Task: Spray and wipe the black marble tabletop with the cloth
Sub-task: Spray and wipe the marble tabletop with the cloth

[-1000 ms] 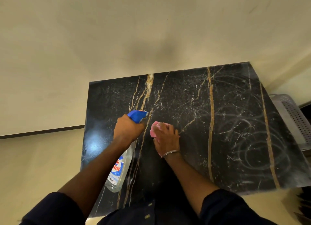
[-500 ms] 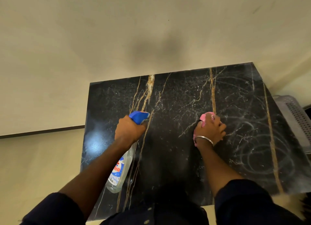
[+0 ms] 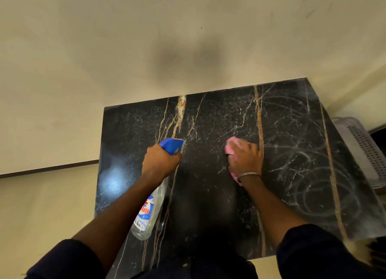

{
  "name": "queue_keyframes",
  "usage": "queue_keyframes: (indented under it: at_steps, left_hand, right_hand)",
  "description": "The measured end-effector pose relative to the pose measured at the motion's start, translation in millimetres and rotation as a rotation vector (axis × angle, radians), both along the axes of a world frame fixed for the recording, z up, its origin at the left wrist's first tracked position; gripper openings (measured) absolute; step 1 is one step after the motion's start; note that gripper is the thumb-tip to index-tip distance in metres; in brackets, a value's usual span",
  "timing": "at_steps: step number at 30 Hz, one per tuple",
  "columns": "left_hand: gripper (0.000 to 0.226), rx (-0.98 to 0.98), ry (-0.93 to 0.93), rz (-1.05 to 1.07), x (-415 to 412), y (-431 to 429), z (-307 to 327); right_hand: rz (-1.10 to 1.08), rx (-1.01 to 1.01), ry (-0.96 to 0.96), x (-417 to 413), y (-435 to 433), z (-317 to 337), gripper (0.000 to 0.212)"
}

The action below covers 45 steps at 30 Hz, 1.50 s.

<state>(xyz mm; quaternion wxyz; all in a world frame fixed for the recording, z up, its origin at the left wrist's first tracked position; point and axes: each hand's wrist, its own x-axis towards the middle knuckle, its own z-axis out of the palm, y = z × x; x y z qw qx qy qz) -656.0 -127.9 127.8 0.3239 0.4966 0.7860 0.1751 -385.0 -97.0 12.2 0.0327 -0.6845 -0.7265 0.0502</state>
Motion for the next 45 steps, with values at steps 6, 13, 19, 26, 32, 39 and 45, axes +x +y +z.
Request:
queue_keyframes:
  at_steps: [6,13,19,26,32,39,45]
  left_hand:
    - [0.024,-0.014,-0.011,0.014,-3.9,4.6,3.1]
    - [0.026,-0.025,-0.003,0.036,-9.6,6.6,-1.3]
    - [0.027,-0.036,-0.013,0.040,-6.5,13.7,-3.9]
    - [0.023,-0.021,-0.010,0.009,-8.5,21.9,-5.7]
    - [0.022,-0.032,-0.019,0.038,-12.1,25.9,-8.9]
    - [0.022,-0.020,-0.006,0.051,-14.5,29.8,-7.2]
    - [0.022,-0.019,-0.005,0.036,-17.6,35.8,-9.5]
  right_hand:
    - [-0.458,0.029,0.101,14.2,19.6,0.9,0.046]
    - [-0.176,-0.023,0.094,-93.0,14.0,12.9,0.043]
    - [0.216,-0.050,0.016,-91.7,14.8,10.1,0.047]
    - [-0.302,0.011,0.068,17.2,44.3,5.3,0.046]
    - [-0.448,0.018,0.066,-36.1,51.7,6.7,0.047]
    - [0.058,-0.070,0.090,-154.7,48.1,4.8,0.051]
    - [0.214,-0.072,0.046,-121.5,54.7,9.3,0.050]
